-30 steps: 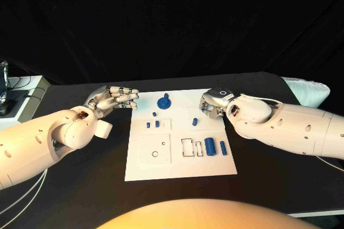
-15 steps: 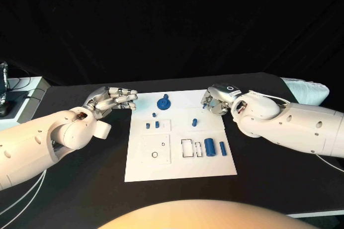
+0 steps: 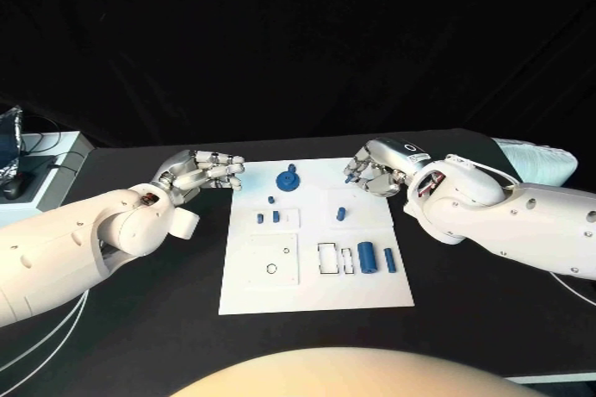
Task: Assemble the parts on the task board
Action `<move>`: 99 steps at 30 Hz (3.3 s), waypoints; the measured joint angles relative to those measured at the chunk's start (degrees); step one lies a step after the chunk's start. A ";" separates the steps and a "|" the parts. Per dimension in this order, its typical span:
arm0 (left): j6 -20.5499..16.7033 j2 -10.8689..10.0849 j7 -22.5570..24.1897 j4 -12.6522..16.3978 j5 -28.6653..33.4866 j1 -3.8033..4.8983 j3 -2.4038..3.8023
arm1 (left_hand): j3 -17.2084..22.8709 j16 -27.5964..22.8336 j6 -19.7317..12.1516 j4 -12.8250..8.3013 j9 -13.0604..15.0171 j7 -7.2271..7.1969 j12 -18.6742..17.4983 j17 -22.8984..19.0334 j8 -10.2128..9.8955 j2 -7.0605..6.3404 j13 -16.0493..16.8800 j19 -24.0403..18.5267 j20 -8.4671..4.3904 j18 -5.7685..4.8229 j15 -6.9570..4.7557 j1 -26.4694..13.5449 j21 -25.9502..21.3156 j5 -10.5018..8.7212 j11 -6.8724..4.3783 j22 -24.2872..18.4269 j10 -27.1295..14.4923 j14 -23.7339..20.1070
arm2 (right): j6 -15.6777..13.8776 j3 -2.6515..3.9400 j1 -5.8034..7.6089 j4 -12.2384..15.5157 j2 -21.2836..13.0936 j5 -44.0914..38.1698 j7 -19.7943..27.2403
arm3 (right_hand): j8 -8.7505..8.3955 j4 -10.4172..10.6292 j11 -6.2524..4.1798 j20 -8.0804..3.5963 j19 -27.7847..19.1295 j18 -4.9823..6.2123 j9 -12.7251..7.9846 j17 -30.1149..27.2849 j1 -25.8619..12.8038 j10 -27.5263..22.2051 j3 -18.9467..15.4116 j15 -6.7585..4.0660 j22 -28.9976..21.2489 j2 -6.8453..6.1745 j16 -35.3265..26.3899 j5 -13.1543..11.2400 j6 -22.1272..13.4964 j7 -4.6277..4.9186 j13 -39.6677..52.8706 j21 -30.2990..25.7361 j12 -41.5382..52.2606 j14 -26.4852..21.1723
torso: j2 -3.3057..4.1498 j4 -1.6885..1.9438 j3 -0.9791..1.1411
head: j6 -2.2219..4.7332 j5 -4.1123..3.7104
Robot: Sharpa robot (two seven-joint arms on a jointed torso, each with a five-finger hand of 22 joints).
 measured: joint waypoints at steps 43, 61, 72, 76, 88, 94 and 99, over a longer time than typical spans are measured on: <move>-2.88 4.60 1.11 -1.85 0.15 -0.66 0.05 | 0.32 0.00 -0.20 -0.32 0.00 0.20 0.00 0.08 0.00 0.00 0.00 -0.26 0.00 0.00 0.00 0.00 0.22 0.00 0.00 0.64 0.01 0.00 | 8.36 -2.22 -7.74 2.21 15.06 -19.61 -5.60 | -0.01 -0.36 -0.02 0.11 -0.10 0.05 -0.03 -0.02 0.11 -0.02 -0.40 0.01 0.03 -0.08 -0.02 1.11 -0.19 0.19 -0.03 0.00 0.15 0.01 | -1.01 -0.31 -0.32 | -1.44 10.79; -2.79 4.24 1.10 -1.73 0.18 -0.66 0.06 | 0.32 0.00 -0.20 -0.32 0.00 0.20 0.00 0.08 0.00 0.00 0.00 -0.41 0.00 0.00 0.00 0.00 0.22 0.00 0.00 0.74 0.01 0.00 | 9.54 -2.30 -8.15 1.65 15.18 -20.61 -6.24 | -0.15 -0.45 0.05 0.20 -0.20 0.12 -0.08 -0.03 0.54 0.06 -0.49 0.01 0.01 0.05 -0.04 1.10 0.03 -0.02 -0.09 0.00 -0.14 0.01 | -0.98 -0.34 -0.27 | -1.44 11.02; -2.78 4.09 1.09 -1.66 0.18 -0.66 0.07 | 0.32 0.00 -0.20 -0.31 0.00 0.20 0.00 0.07 0.00 0.00 0.00 -0.41 0.00 0.00 0.00 0.00 0.22 0.00 0.00 0.73 0.01 0.00 | 9.67 -2.25 -8.41 0.92 15.73 -20.92 -6.27 | -0.21 -0.52 0.10 0.21 -0.20 0.12 -0.08 -0.04 0.54 0.10 -0.48 0.01 0.01 0.05 -0.04 1.05 0.02 -0.02 -0.04 0.00 0.17 0.01 | -1.01 -0.27 -0.32 | -1.44 11.29; -2.76 4.04 1.09 -1.64 0.18 -0.66 0.07 | 0.32 0.00 -0.20 -0.31 0.00 0.20 0.00 0.07 0.00 0.00 0.00 -0.41 0.00 -0.01 0.00 0.00 0.22 0.00 0.00 0.73 0.01 0.00 | 9.66 -2.24 -8.47 0.86 15.81 -21.03 -6.27 | -0.06 -0.71 0.10 0.21 -0.20 0.12 -0.07 -0.04 0.54 0.10 -0.38 0.01 0.00 0.04 -0.04 0.98 0.02 -0.02 -0.04 0.00 0.17 0.01 | -1.03 -0.27 -0.32 | -1.44 11.39; -2.69 3.87 1.04 -1.70 0.20 -0.66 0.07 | 0.32 -0.23 -0.20 -0.31 0.00 0.20 0.00 0.06 0.00 0.00 0.00 -0.41 0.00 0.00 0.00 0.00 0.22 0.00 0.00 1.06 0.01 0.00 | 9.76 -2.37 -8.84 1.96 15.33 -21.19 -6.26 | -0.02 -0.72 0.09 0.21 -0.20 0.13 -0.07 -0.04 0.53 0.10 -0.40 0.01 -0.01 0.04 -0.04 1.17 0.00 0.00 -0.04 0.00 0.16 0.01 | -1.03 -0.34 -0.27 | -1.44 11.70; -2.64 3.83 1.00 -1.74 0.20 -0.66 0.07 | 0.32 -0.23 -0.20 -0.31 0.00 0.20 0.00 0.06 0.00 0.00 0.00 -0.41 0.00 0.00 0.00 0.00 0.22 0.00 0.00 1.05 0.01 0.00 | 9.78 -2.35 -8.87 2.44 14.95 -21.23 -6.27 | -0.02 -0.79 0.09 0.21 -0.20 0.13 -0.07 -0.04 0.53 0.09 -0.46 0.01 0.03 0.03 -0.04 1.18 -0.07 0.07 -0.05 0.00 0.15 0.01 | -1.03 -0.37 -0.26 | -1.44 11.75; -2.60 3.82 0.98 -1.75 0.20 -0.66 0.07 | 0.32 -0.23 -0.20 -0.31 0.00 0.20 0.00 0.06 0.00 0.00 0.00 -0.40 0.00 -0.01 0.00 0.00 0.22 0.00 0.00 1.05 0.01 0.00 | 9.79 -2.34 -8.91 2.54 14.90 -21.26 -6.30 | -0.07 -0.79 0.09 0.21 -0.20 0.13 -0.07 -0.04 0.53 0.09 -0.47 0.01 0.04 0.03 -0.04 1.18 -0.07 0.07 -0.06 0.00 0.15 0.01 | -1.02 -0.36 -0.25 | -1.44 11.75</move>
